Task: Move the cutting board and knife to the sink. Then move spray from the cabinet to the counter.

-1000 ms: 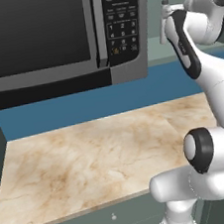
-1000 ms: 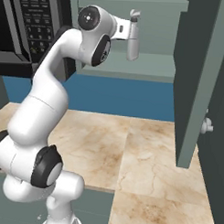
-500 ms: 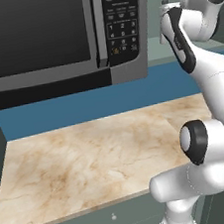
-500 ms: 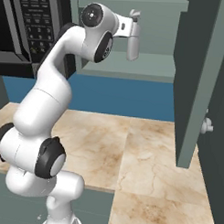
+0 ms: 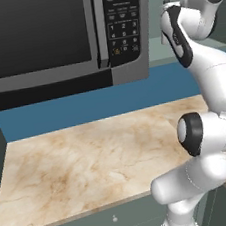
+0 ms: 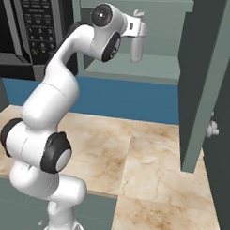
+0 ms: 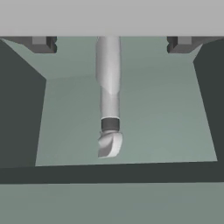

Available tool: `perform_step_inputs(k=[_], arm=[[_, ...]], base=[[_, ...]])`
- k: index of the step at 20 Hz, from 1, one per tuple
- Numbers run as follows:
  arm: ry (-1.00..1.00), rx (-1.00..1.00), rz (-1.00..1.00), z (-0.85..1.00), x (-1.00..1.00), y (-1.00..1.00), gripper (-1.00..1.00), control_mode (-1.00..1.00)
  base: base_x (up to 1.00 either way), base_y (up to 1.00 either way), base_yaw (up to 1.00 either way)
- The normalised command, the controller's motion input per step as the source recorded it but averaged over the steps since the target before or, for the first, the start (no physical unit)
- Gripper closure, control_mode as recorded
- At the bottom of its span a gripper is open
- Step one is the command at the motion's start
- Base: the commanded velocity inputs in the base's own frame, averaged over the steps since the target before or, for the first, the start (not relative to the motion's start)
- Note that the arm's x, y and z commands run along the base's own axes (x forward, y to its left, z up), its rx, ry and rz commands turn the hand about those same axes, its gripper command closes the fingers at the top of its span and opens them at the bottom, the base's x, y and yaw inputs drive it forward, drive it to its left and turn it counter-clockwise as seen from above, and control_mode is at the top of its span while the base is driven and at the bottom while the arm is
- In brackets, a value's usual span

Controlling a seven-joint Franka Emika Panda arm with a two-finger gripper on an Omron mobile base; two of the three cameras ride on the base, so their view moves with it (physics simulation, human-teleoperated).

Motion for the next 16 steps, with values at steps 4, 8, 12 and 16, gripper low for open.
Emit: perform_step_inputs(k=[4, 8, 12, 16], arm=[[0.00, 0.00, 0.00, 0.00, 0.26, -0.07, -1.00, -1.00], [0.00, 0.00, 0.00, 0.00, 0.22, -0.03, -1.00, -1.00], [0.00, 0.00, 0.00, 0.00, 0.11, 0.00, -1.00, -1.00], [0.00, 0.00, 0.00, 0.00, 0.13, 0.00, -1.00, -1.00]], base=[[0.00, 0.00, 0.00], [0.00, 0.00, 0.00], [0.00, 0.00, 0.00], [0.00, 0.00, 0.00]])
